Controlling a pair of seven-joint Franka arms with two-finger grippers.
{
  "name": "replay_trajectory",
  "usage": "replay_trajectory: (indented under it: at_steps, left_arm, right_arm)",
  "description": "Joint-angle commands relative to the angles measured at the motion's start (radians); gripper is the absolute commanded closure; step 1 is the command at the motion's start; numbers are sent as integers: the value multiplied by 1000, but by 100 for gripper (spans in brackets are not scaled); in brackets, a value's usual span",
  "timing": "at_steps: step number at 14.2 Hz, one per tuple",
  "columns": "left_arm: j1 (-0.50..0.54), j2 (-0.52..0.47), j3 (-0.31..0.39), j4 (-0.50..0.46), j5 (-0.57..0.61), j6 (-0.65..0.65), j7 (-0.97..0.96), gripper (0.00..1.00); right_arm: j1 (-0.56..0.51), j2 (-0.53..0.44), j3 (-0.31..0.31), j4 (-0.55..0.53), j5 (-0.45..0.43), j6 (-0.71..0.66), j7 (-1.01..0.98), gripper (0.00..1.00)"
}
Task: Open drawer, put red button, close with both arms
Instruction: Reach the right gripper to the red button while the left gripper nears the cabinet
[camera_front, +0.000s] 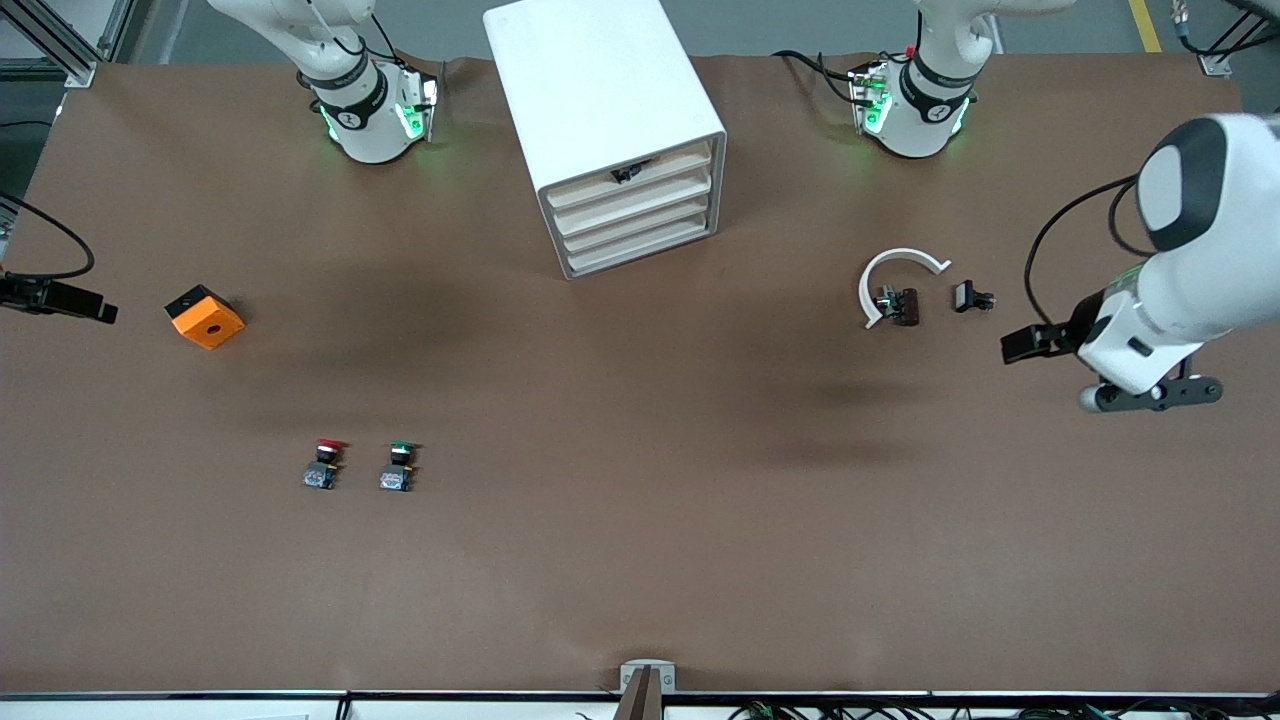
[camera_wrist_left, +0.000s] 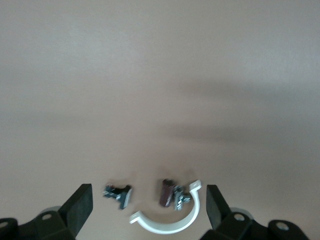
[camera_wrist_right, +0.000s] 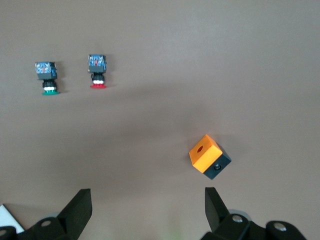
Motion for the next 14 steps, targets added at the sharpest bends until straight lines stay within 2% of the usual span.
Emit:
replay_trajectory:
  at_steps: [1, 4, 7, 10, 14]
  left_arm:
    - [-51, 46, -7, 24, -16, 32, -127, 0]
    - [-133, 103, -7, 46, -16, 57, -324, 0]
    - [-200, 171, -14, 102, -28, 46, -588, 0]
    - [-220, 230, -43, 171, -166, 28, -782, 0]
    - [-240, 351, -74, 297, -292, -151, -1067, 0]
  right_arm:
    - [-1, 30, 15, 12, 2, 69, 12, 0]
    - [34, 131, 22, -28, 7, 249, 125, 0]
    - [133, 225, 22, -28, 7, 378, 254, 0]
    - [161, 325, 22, -28, 8, 494, 254, 0]
    - [158, 440, 31, -30, 8, 620, 247, 0]
